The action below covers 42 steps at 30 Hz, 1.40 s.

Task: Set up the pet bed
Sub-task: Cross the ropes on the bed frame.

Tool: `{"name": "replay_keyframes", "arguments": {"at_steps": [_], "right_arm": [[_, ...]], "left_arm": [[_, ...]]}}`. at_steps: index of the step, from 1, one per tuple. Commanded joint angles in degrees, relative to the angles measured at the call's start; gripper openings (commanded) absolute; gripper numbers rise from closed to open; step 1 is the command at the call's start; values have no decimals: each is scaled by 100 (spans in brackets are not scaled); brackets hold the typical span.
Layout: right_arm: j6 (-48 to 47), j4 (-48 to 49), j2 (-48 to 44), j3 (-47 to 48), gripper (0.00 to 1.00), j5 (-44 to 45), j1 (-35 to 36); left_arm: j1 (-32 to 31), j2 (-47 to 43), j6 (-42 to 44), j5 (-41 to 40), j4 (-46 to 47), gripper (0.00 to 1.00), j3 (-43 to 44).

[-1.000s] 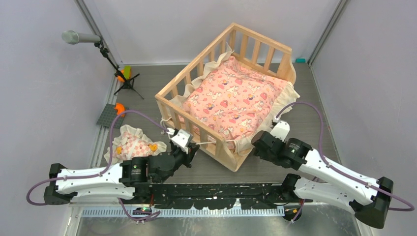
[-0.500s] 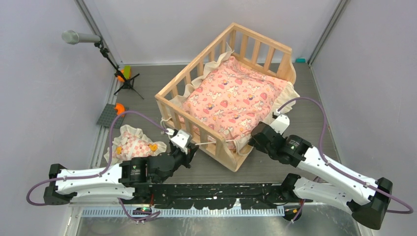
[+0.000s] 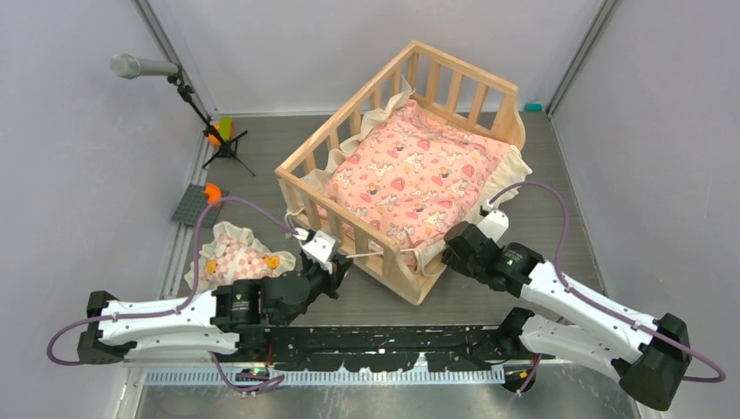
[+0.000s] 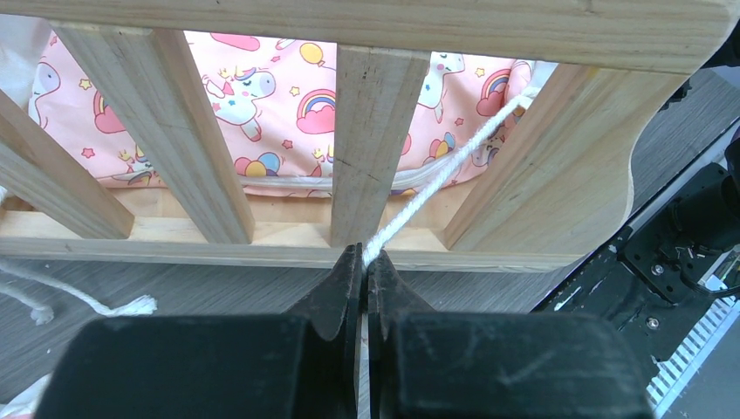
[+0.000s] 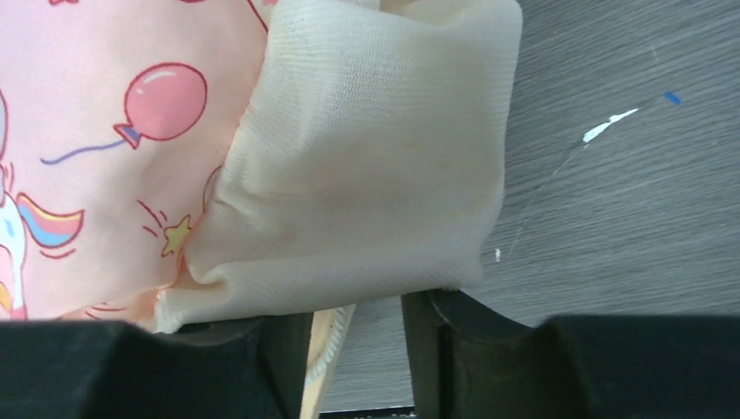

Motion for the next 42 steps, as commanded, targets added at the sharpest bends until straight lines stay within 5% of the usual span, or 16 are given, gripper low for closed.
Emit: {"name": "replay_keyframes", "arguments": {"at_steps": [1, 10, 23, 35, 42], "right_arm": [[132, 227, 12, -121, 40, -59, -25], [376, -167, -350, -266, 1, 54, -29], [179, -996, -1335, 43, 0, -1256, 167], [1219, -1202, -562, 748, 0, 169, 3475], [2132, -1244, 325, 1248, 0, 1608, 5247]], "left_arm": [[25, -29, -28, -66, 151, 0, 7], [26, 47, -98, 72, 247, 0, -25], [26, -83, -415, 1341, -353, 0, -149], [-413, -313, -1062, 2182, -703, 0, -553], [-1149, 439, -1134, 1953, 237, 0, -739]]}}
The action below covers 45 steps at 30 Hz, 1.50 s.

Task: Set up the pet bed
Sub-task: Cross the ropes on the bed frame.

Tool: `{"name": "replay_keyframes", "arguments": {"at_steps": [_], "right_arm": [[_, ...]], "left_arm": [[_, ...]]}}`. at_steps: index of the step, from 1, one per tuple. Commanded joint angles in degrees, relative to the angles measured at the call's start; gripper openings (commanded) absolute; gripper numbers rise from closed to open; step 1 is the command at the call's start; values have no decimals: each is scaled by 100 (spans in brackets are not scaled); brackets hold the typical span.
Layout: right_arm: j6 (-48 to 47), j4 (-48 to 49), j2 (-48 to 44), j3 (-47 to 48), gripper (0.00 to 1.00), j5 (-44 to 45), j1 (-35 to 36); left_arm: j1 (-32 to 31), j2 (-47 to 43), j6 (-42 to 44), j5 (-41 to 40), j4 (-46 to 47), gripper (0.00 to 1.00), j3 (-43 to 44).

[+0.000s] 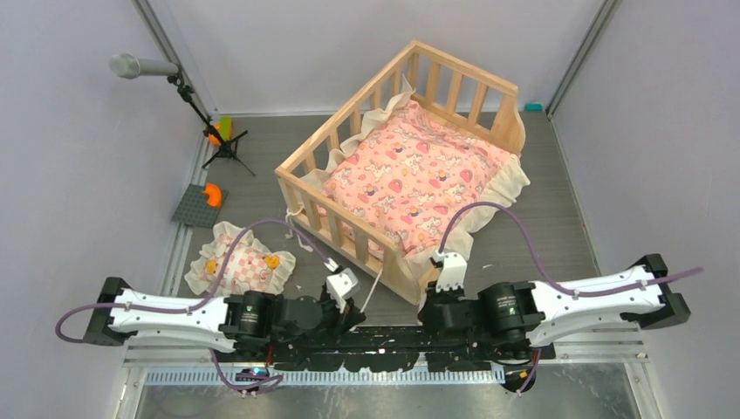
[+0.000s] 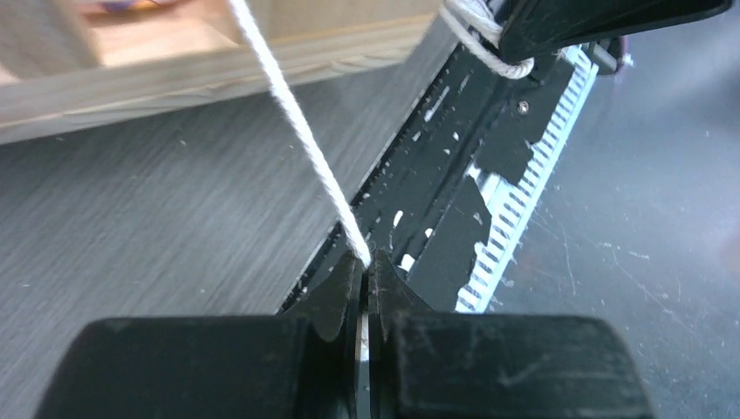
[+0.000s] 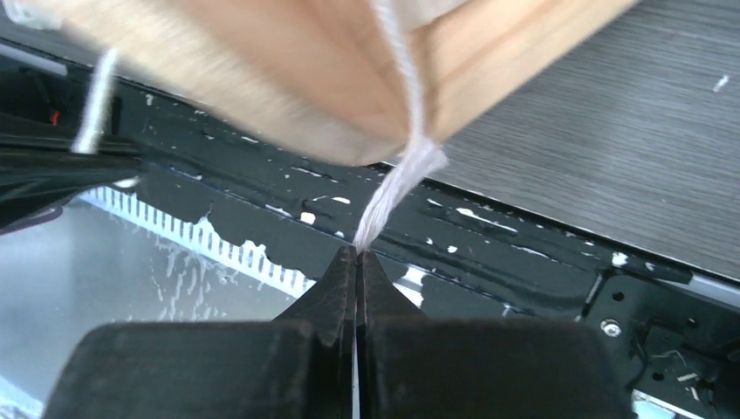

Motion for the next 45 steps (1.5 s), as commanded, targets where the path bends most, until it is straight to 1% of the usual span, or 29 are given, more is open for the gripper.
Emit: {"name": "replay_keyframes", "arguments": {"at_steps": [1, 5, 7, 10, 13, 15, 18, 20, 25, 27, 30, 33, 35, 38, 42, 45], "right_arm": [[1068, -12, 435, 449, 0, 1627, 842], [1808, 603, 790, 129, 0, 2397, 980], [2110, 699, 891, 43, 0, 2768, 1010], [2960, 38, 967, 139, 0, 3259, 1156], [3480, -576, 957, 203, 0, 3389, 1235], [3754, -825, 895, 155, 0, 3387, 1247], [4035, -943, 732, -37, 0, 3382, 1256], [4120, -888, 604, -202, 0, 3372, 1272], [4327, -1130, 533, -253, 0, 3355, 1315], [4384, -1276, 565, -188, 0, 3355, 1343], [4418, -1377, 632, -102, 0, 3304, 1389], [4445, -1353, 750, -61, 0, 3208, 1467], [4440, -1322, 882, -14, 0, 3127, 1563], [4320, -1232, 1181, 142, 0, 2983, 1797], [4438, -1384, 1757, 458, 0, 2900, 2276], [4517, -1486, 2106, 735, 0, 2888, 2575]], "left_arm": [[-472, 669, -71, -289, 918, 0, -61], [-554, 1346, 52, -1118, 2257, 0, -140], [-554, 1610, 187, -1524, 2762, 0, -117], [-554, 2008, 503, -2103, 3277, 0, 3], [-518, 2503, 1061, -2297, 3619, 0, 232], [-241, 2752, 1173, -2164, 3663, 0, 411], [621, 2992, 936, -1124, 3845, 0, 492], [990, 3167, 918, -681, 4045, 0, 571], [1311, 3669, 1266, -225, 3930, 0, 1106], [1337, 3743, 1333, -119, 3866, 0, 1216], [1329, 3617, 1167, 222, 3542, 0, 1133], [1244, 3202, 815, 533, 3402, 0, 652], [1087, 2817, 650, 427, 3211, 0, 325], [852, 2156, 474, 237, 2536, 0, -1], [539, 1343, 212, 163, 1705, 0, -192], [230, 1041, 60, 106, 1334, 0, -245]]}}
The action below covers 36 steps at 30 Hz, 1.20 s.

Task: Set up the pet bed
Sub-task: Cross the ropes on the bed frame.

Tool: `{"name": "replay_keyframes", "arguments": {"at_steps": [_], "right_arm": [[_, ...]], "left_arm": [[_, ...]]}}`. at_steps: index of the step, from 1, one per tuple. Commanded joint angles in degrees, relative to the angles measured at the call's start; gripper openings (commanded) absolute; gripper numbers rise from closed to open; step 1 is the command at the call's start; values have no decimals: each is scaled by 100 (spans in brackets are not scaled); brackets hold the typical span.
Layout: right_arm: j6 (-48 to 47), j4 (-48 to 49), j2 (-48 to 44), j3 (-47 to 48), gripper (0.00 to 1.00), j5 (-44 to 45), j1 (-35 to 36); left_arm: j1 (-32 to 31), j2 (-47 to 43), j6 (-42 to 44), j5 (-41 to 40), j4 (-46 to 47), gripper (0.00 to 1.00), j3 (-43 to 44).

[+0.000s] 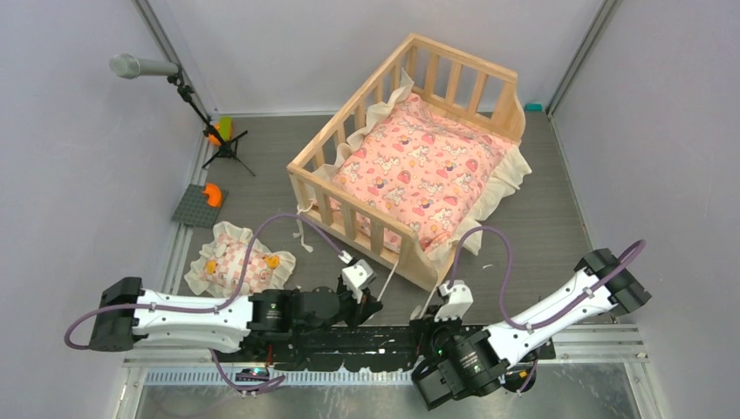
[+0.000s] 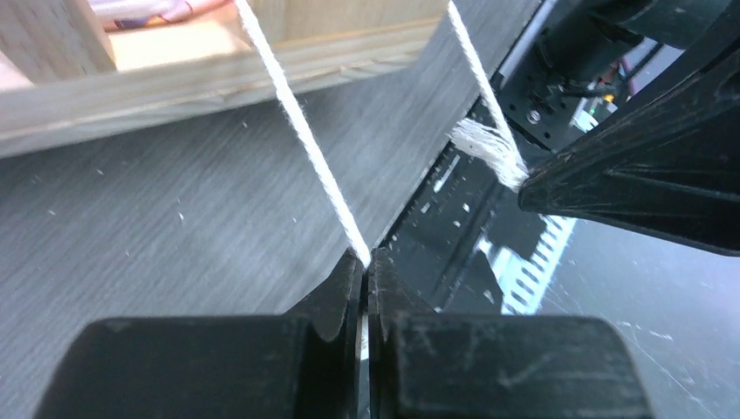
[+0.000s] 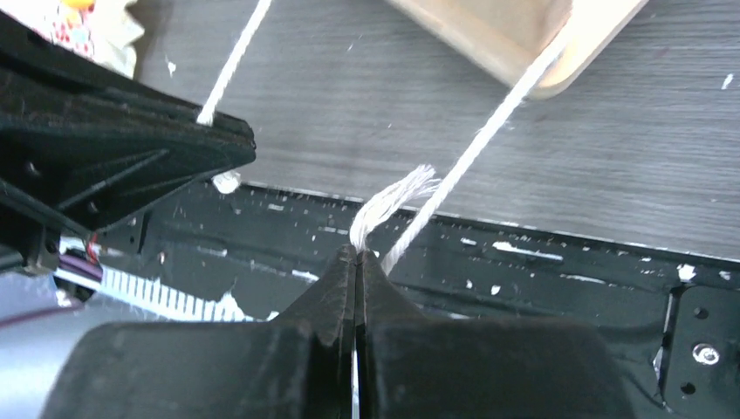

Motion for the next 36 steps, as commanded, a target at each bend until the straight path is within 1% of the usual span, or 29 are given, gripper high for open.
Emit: {"name": "replay_keyframes", "arguments": {"at_steps": [1, 6, 10, 13, 14, 15, 18, 19, 20, 22, 24, 28, 31, 34, 36], "right_arm": [[374, -203, 381, 534, 0, 174, 403], [93, 84, 594, 609, 0, -26, 654], [-126, 571, 637, 442, 0, -218, 745], [-137, 796, 708, 342, 0, -290, 774], [-36, 779, 733, 320, 3, -309, 776], [102, 732, 752, 299, 7, -321, 774], [410, 655, 684, 197, 31, -304, 782], [360, 781, 623, 158, 38, -281, 778], [230, 910, 539, 109, 43, -270, 785], [35, 1077, 357, 1, 49, -255, 782], [-62, 1075, 151, -57, 52, -302, 783], [-72, 565, -72, 17, 53, -194, 783], [92, -389, -35, 398, 53, 85, 783], [160, -1286, -111, 815, 52, 357, 783], [117, -1506, -260, 971, 52, 572, 783]], "left_arm": [[-473, -402, -368, -151, -821, 0, -56], [-819, -373, -516, -221, -1041, 0, 15], [-931, -58, -596, -149, -1024, 0, 59], [-971, 150, -622, -80, -831, 0, 34], [-973, 218, -623, -66, -738, 0, 18], [-974, 262, -620, -60, -671, 0, 9], [-973, 409, -593, -101, -543, 0, 7], [-973, 437, -584, -111, -530, 0, 14], [-974, 459, -579, -121, -531, 0, 28], [-973, 480, -577, -140, -531, 0, 25], [-973, 473, -586, -159, -512, 0, -23], [-973, 420, -620, -264, -514, 0, -111], [-973, 325, -670, -327, -527, 0, -164], [-973, 246, -655, -343, -534, 3, -192], [-973, 236, -632, -332, -548, 6, -190]]}}
